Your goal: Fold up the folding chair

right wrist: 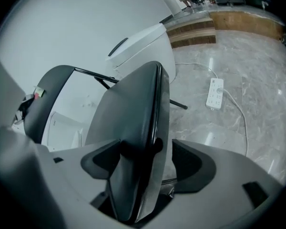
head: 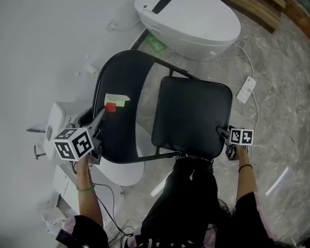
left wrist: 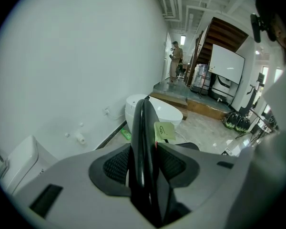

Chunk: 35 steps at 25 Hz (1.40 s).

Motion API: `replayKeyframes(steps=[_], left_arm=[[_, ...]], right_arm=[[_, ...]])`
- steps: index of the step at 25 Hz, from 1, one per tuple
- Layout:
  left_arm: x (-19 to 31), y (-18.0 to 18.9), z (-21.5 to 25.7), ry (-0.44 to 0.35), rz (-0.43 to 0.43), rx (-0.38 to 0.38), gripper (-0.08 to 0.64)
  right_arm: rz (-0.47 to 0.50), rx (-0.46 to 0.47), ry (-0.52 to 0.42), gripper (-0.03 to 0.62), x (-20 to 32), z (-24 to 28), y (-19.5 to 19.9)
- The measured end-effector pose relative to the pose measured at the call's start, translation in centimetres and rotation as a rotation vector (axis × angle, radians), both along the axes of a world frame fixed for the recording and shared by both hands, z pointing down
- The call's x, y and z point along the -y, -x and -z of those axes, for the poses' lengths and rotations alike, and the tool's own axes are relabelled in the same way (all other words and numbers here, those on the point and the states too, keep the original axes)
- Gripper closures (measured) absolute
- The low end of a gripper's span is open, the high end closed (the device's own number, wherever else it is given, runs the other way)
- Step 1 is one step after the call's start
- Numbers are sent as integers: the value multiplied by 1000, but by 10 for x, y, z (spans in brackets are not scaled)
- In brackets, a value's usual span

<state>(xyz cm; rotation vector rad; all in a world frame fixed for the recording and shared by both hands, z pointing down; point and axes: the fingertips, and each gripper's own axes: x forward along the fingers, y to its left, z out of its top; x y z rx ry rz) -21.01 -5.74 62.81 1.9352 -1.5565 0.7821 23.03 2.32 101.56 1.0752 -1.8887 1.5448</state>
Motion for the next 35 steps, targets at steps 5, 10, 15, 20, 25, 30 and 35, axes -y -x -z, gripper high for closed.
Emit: replayKeyframes(steps=[5, 10, 15, 20, 25, 30, 35], left_arm=[[1, -1, -1, -1, -2, 8, 403], [1, -1, -1, 0, 0, 5, 403], [1, 0, -3, -1, -1, 9, 403], [1, 0, -3, -1, -5, 6, 403], [2, 3, -4, -6, -5, -12, 403], [1, -3, 3, -9, -6, -54, 403], [1, -10, 20, -9, -32, -48, 403]], right_arm=[[26, 85, 19, 272, 2, -3, 6], [52, 158, 19, 272, 2, -5, 7], [65, 237, 14, 272, 4, -7, 13], [48, 385, 102, 268, 2, -8, 20], [59, 374, 112, 270, 5, -11, 22], [8, 318, 60, 270, 3, -2, 20], [9, 305, 91, 270, -6, 18, 32]])
